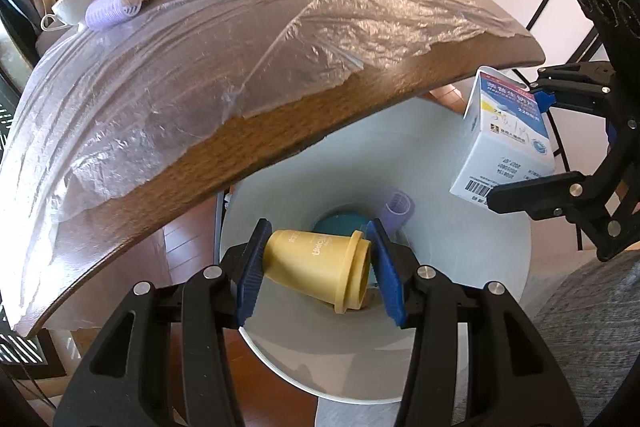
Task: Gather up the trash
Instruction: 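Open both grippers to drop the yellow cup and Naproxen box into the bin, then move left tool to purple hair roller while right tool reaches cloth bundle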
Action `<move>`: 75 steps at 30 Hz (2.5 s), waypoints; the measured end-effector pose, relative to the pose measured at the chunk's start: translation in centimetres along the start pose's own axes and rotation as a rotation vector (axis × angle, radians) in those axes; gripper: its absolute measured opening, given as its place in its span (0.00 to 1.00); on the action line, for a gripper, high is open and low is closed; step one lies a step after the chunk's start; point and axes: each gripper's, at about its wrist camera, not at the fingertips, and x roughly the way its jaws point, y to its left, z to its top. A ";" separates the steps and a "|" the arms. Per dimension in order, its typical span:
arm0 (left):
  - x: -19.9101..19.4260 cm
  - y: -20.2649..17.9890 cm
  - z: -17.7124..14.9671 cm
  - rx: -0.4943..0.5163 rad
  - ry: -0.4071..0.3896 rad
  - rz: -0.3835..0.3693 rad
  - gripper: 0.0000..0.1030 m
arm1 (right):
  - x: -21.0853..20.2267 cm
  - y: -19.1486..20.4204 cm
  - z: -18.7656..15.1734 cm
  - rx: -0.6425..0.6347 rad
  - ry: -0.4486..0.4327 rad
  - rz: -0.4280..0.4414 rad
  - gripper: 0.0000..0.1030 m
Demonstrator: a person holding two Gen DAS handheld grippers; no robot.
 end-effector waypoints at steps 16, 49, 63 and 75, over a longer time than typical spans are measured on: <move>3.6 -0.1 -0.9 0.034 0.062 0.012 0.49 | 2.3 -0.1 -1.1 -0.030 0.065 -0.008 0.74; -5.4 0.4 0.2 0.043 -0.240 0.022 0.99 | -6.2 -1.3 5.1 -0.083 -0.191 0.009 0.96; -0.2 13.6 11.1 -0.046 -0.257 0.341 0.99 | 1.0 -2.7 26.0 -0.196 -0.291 -0.152 0.96; 3.1 19.9 14.5 -0.023 -0.229 0.218 0.99 | 9.4 -2.3 34.4 -0.302 -0.160 0.003 0.93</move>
